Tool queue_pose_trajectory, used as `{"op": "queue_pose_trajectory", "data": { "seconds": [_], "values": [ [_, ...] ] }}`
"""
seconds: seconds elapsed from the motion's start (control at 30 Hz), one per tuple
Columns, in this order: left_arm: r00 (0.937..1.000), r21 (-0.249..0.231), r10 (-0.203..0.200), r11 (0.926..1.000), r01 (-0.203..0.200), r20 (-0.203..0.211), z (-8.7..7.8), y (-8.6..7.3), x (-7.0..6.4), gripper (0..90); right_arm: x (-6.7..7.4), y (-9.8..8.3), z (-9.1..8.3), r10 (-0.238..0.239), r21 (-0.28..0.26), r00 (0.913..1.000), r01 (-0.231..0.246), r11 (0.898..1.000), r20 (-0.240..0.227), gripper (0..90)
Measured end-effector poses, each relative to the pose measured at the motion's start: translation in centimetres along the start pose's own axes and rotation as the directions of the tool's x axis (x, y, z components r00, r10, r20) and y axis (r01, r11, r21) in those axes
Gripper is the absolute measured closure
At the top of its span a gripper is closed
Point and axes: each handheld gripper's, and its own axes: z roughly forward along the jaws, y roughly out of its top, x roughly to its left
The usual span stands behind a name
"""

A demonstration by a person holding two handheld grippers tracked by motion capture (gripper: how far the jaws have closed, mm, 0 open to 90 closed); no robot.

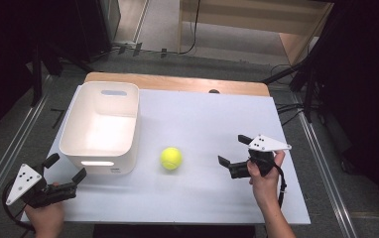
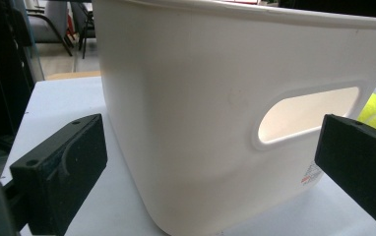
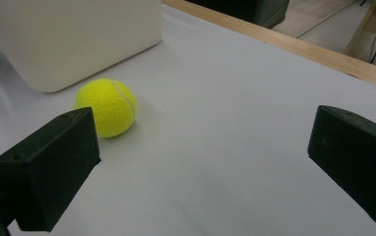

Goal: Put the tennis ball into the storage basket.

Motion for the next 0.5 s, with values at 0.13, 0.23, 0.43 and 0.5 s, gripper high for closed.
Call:
{"op": "queue_pose_trajectory", "data": {
  "seconds": [0.13,0.23,0.43,0.5],
  "values": [
    [1.0,0.002,0.002,1.0,-0.002,-0.001,0.0,0.0,0.0,0.0,0.3,0.5,0.6,-0.016,0.014,0.9998,0.016,1.0,-0.015,0.0],
    [1.0,0.003,0.002,1.0,-0.002,-0.002,0.0,0.0,0.0,0.0,0.6,0.8,1.3,-0.027,0.034,0.9992,0.028,0.999,-0.031,0.0],
    [1.0,0.004,0.003,1.0,-0.003,-0.001,0.0,0.0,0.0,0.0,1.0,1.2,2.1,-0.039,0.052,0.998,0.042,0.998,-0.049,0.0],
    [1.0,0.004,0.003,1.0,-0.003,-0.001,0.0,0.0,0.0,0.0,1.1,1.3,2.4,-0.042,0.063,0.9975,0.046,0.997,-0.056,0.0]
  ]
}}
